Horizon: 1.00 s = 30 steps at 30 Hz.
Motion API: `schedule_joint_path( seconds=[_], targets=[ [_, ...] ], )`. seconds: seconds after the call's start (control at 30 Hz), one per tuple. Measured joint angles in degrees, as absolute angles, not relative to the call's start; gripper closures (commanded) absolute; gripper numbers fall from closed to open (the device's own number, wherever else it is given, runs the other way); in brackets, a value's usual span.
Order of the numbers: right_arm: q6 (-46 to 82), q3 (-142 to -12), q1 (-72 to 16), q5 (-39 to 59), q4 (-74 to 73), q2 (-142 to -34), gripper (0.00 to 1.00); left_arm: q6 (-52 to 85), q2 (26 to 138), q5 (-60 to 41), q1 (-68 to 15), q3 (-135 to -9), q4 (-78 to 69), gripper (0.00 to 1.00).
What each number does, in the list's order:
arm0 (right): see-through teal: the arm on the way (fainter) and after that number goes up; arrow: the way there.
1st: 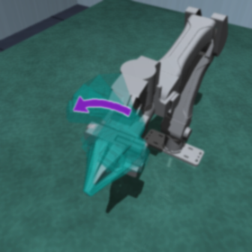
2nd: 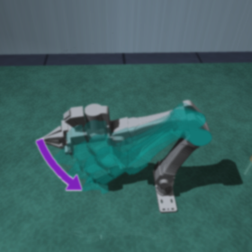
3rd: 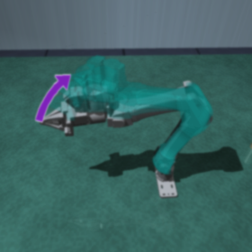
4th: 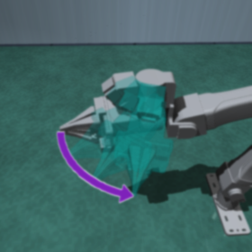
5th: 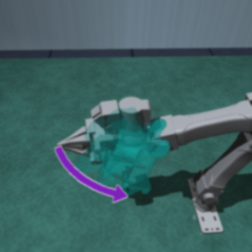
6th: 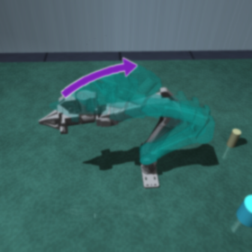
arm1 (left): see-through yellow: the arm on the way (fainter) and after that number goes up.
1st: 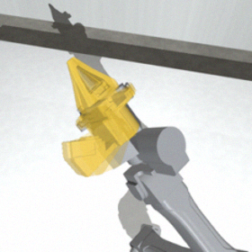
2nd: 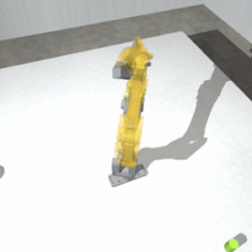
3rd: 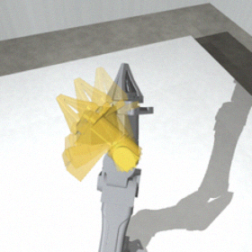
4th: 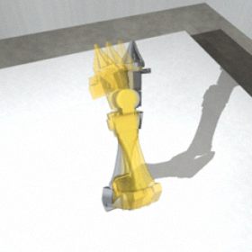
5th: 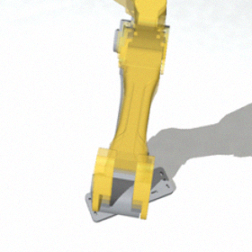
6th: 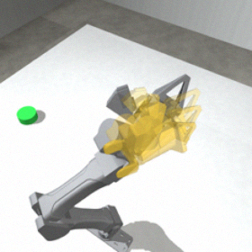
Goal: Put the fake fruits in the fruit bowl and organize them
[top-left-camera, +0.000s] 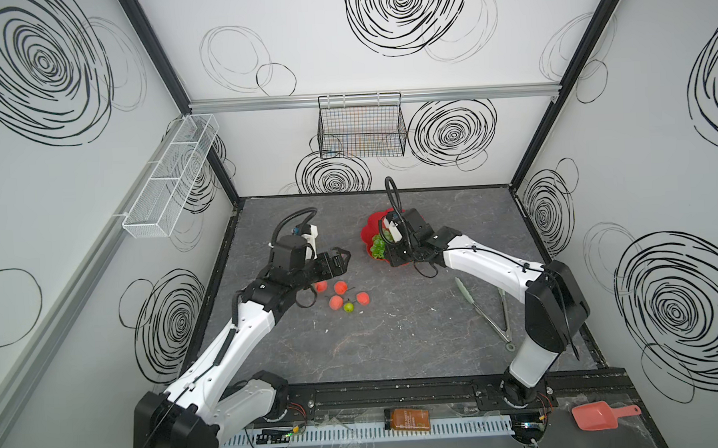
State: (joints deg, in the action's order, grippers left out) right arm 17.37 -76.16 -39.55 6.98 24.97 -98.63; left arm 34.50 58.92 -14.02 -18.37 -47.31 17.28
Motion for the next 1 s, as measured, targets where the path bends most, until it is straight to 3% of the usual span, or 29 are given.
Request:
schedule_joint_path(
  seconds=[0.47,0.8,1.0],
  targets=[
    [19.33,-77.49,-55.55,6.02,22.13,-104.31,0.58,35.99,43.97,-16.53,-8.58,-36.93,28.18,0.04],
    [19.29,-80.34,-56.99,7.22,21.96,-112.99,0.59,36.25,43.77,-24.53,4.6,-33.85,28.6,0.04],
    [19.29,-80.86,-57.01,7.86,21.91,-114.08,0.59,35.77,44.95,-27.31,6.44,-33.85,28.51,0.04]
  ],
)
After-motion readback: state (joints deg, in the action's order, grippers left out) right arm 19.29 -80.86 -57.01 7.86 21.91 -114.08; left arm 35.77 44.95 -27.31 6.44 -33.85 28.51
